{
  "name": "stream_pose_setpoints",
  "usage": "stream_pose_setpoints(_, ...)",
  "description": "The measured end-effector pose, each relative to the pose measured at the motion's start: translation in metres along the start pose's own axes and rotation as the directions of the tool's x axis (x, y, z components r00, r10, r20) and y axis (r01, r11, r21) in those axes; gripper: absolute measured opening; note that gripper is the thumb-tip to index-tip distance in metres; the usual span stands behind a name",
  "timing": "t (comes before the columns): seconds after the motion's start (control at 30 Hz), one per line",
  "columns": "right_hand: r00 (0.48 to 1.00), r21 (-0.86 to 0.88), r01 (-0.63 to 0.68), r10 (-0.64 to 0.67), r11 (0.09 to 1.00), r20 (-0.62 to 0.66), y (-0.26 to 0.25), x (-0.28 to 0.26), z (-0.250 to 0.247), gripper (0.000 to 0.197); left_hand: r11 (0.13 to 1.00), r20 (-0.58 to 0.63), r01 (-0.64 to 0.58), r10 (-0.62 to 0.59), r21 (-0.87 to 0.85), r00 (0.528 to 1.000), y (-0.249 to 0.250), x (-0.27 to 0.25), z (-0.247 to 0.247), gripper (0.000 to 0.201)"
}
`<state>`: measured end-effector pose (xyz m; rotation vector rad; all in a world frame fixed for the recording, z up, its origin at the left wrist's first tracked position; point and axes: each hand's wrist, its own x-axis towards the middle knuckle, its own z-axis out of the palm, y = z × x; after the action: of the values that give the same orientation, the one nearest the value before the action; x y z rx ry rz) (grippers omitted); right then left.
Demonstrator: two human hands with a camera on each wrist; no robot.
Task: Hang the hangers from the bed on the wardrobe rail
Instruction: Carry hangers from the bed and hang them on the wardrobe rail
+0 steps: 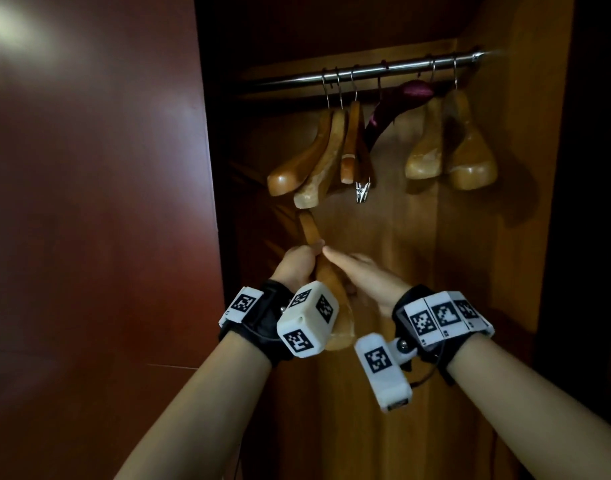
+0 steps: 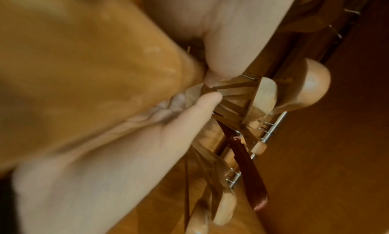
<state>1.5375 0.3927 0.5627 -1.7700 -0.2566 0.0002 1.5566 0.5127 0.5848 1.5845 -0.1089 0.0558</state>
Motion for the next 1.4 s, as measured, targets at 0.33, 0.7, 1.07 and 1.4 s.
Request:
stream_pose_setpoints(0.33, 1.000, 0.041, -0.019, 0.019, 0.999, -0.003, -0.007, -0.004, 0.012, 0.060, 0.998, -0.076, -0.021, 0.017, -0.053, 0.997, 0.001, -0.008, -0.006, 0.042)
stream_pose_setpoints(0.7, 0.996, 0.229, -0.046, 0.061, 0.972, -0.058, -0.019, 0.001, 0.015, 0.064, 0.890, -0.252, -0.380, 0.319, -0.250, 0.914, 0.030, 0.001, -0.016, 0.058)
stream_pose_setpoints(1.07, 0.998, 0.245, -0.021, 0.036, 0.969, -0.057, -0.021, 0.010, 0.011, 0.064, 0.826, -0.318, -0.484, 0.394, -0.290, 0.862, 0.048, 0.009, -0.022, 0.063)
stream_pose_setpoints(1.4, 0.997, 0.247, 0.045, -0.030, 0.968, -0.066, -0.041, 0.026, 0.012, 0.053, 0.858, -0.052, -0.467, 0.468, -0.211, 0.882, 0.048, 0.002, 0.001, 0.049)
